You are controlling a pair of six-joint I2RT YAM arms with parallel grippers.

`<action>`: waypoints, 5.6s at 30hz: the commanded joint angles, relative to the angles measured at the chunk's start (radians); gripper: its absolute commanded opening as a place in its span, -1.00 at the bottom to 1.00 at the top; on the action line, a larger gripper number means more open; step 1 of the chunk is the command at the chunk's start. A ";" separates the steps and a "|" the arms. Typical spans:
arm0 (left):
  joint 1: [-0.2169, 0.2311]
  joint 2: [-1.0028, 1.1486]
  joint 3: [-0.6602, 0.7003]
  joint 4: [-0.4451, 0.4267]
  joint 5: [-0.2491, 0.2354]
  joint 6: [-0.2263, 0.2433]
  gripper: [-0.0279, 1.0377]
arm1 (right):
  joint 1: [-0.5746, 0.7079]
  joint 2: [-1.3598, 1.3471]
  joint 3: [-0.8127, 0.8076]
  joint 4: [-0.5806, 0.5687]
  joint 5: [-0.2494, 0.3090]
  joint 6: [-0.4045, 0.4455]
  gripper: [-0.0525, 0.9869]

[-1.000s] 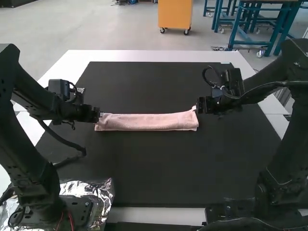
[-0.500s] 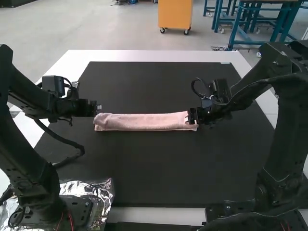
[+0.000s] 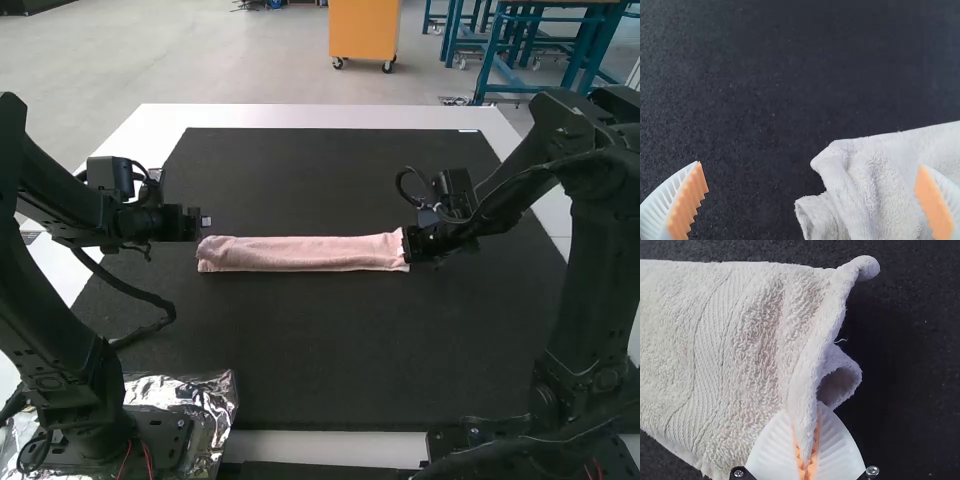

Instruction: Fold the towel.

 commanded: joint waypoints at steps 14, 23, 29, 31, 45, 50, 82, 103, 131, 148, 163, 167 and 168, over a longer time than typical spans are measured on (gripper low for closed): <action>0.011 -0.016 0.041 0.079 0.002 -0.002 0.87 | -0.042 -0.217 -0.013 -0.104 -0.122 0.056 -0.95; 0.053 -0.015 0.018 0.102 -0.022 0.009 0.87 | 0.211 -0.174 0.062 -0.014 -0.094 0.162 -0.95; 0.106 -0.016 0.018 0.108 -0.031 0.019 0.87 | 0.308 -0.093 0.137 0.017 -0.082 0.191 -0.95; 0.123 -0.015 0.018 0.108 -0.031 0.022 0.87 | 0.335 -0.058 0.173 0.020 -0.081 0.202 -0.95; 0.145 -0.015 -0.030 0.140 -0.028 0.036 0.87 | 0.489 0.149 0.378 0.029 -0.058 0.213 -0.95; 0.146 -0.015 -0.050 0.154 -0.025 0.036 0.87 | 0.509 0.208 0.450 0.028 -0.058 0.213 -0.95; 0.138 -0.069 -0.108 0.145 -0.022 0.045 0.87 | 0.510 0.051 0.544 -0.034 -0.196 0.217 -0.03; 0.129 -0.070 -0.099 0.154 -0.025 0.025 0.87 | 0.463 0.284 0.354 0.429 -0.176 0.262 -0.95; -0.107 -0.345 0.054 -0.069 -0.077 -0.065 0.87 | 0.288 -0.136 0.406 0.225 -0.160 0.306 0.18; -0.174 -1.010 0.110 -0.271 -0.090 -0.067 0.87 | 0.027 -1.187 0.160 -0.138 0.084 0.156 0.86; -0.176 -1.506 0.047 -0.546 -0.080 -0.130 0.87 | -0.110 -1.898 0.002 -0.546 0.291 0.009 0.86; -0.173 -1.506 0.021 -0.510 -0.080 -0.120 0.87 | -0.120 -1.897 -0.148 -0.336 0.493 0.002 0.86; -0.173 -1.506 0.007 -0.493 -0.082 -0.105 0.87 | -0.120 -1.897 -0.193 -0.278 0.516 -0.001 0.86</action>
